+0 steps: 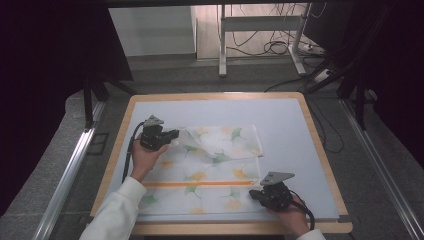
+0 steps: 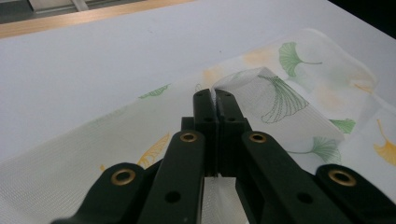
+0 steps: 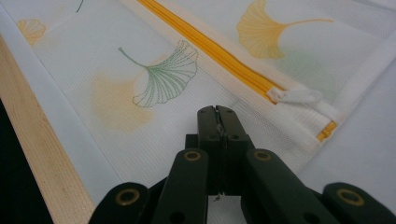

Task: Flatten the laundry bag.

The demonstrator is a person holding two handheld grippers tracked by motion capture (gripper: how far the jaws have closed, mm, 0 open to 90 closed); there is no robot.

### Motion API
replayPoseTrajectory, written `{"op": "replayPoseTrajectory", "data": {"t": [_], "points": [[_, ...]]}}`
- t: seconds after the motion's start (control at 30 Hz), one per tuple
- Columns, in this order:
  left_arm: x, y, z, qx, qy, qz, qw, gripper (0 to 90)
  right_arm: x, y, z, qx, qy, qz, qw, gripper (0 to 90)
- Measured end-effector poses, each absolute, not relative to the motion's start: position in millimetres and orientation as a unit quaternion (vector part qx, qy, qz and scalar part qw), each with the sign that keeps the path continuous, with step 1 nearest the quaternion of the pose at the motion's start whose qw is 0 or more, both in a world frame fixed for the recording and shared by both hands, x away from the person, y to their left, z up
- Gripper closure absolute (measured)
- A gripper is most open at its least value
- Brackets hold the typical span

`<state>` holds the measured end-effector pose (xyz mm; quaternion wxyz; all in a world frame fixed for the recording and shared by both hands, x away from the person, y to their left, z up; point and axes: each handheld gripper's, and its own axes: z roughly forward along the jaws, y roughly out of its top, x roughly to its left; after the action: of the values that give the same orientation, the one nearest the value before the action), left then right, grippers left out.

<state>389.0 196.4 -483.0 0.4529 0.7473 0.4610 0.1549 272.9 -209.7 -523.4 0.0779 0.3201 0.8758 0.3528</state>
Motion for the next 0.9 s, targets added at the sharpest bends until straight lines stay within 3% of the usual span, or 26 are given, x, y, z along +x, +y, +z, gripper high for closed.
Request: {"op": "replayPoseTrajectory", "data": {"t": [0.9], "points": [[431.9,233.7,-505.8,0.710,0.529,0.141,0.443,89.5,273.6,-210.3,-523.7,0.323,0.874,0.355,0.075,88.9]]}}
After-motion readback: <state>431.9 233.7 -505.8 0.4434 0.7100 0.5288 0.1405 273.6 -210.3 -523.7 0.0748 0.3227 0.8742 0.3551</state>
